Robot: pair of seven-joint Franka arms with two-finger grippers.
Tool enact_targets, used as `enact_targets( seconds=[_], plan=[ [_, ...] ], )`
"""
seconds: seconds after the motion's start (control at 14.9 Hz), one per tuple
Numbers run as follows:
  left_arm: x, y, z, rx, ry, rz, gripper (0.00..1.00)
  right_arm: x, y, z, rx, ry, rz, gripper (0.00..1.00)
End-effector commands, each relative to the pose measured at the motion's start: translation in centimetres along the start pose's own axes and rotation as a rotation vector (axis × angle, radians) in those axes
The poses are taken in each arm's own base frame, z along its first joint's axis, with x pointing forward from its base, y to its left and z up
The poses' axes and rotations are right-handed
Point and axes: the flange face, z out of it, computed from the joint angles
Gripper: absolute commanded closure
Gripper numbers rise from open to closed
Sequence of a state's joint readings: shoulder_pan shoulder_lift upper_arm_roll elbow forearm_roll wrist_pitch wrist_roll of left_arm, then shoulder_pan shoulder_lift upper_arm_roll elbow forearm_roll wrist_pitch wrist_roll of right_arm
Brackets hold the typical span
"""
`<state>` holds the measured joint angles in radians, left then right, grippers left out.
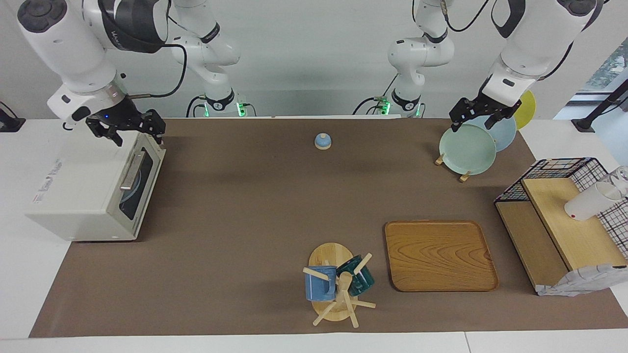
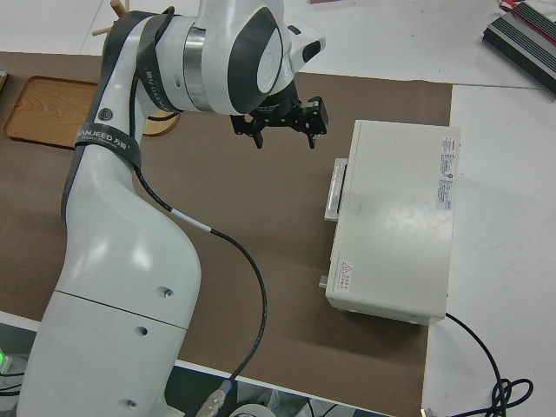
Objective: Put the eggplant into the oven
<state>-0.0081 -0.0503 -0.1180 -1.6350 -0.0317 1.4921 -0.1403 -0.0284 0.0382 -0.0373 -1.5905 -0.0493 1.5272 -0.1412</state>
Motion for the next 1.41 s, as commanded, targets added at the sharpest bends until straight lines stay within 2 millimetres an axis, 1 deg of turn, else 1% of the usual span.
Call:
enact_targets(
  seconds=[0.0,0.07,0.13,0.34,0.4,0.47,0.74,0.94,1.35],
  plan=[
    [-0.5,-0.3,-0.6,0.017,-0.003,0.002,0.0,-0.7,0.3,-0.2,0.033,0.003,-0.009,0.0],
    [-0.5,-0.3,-0.6,0.017,-0.003,0.002,0.0,-0.8,0.2,-0.2,0.036,-0.006,-0.014,0.0],
    [-0.5,-0.3,-0.6,0.017,-0.003,0.002,0.0,-1.1,0.1,-0.7,0.032,0.006,-0.012,0.0],
    [-0.5,-0.4,-0.6,0.017,-0.003,0.001,0.0,-1.3,0.2,-0.9,0.031,0.009,-0.013,0.0],
    [-0.5,-0.3,-0.6,0.017,-0.003,0.002,0.0,-1.8,0.1,-1.4,0.03,0.015,-0.011,0.0],
    [-0.5,-0.3,-0.6,0.017,-0.003,0.002,0.0,-1.9,0.1,-1.2,0.031,0.011,-0.011,0.0],
    [-0.5,-0.3,-0.6,0.017,-0.003,0.002,0.0,-1.8,0.3,-1.2,0.032,0.017,-0.004,0.0],
    [-0.5,-0.3,-0.6,0.017,-0.003,0.002,0.0,-1.8,-0.5,-1.3,0.031,0.014,-0.017,0.0],
    [-0.5,-0.3,-0.6,0.017,-0.003,0.004,0.0,-1.9,-0.2,-1.3,0.031,0.014,-0.013,0.0]
  ],
)
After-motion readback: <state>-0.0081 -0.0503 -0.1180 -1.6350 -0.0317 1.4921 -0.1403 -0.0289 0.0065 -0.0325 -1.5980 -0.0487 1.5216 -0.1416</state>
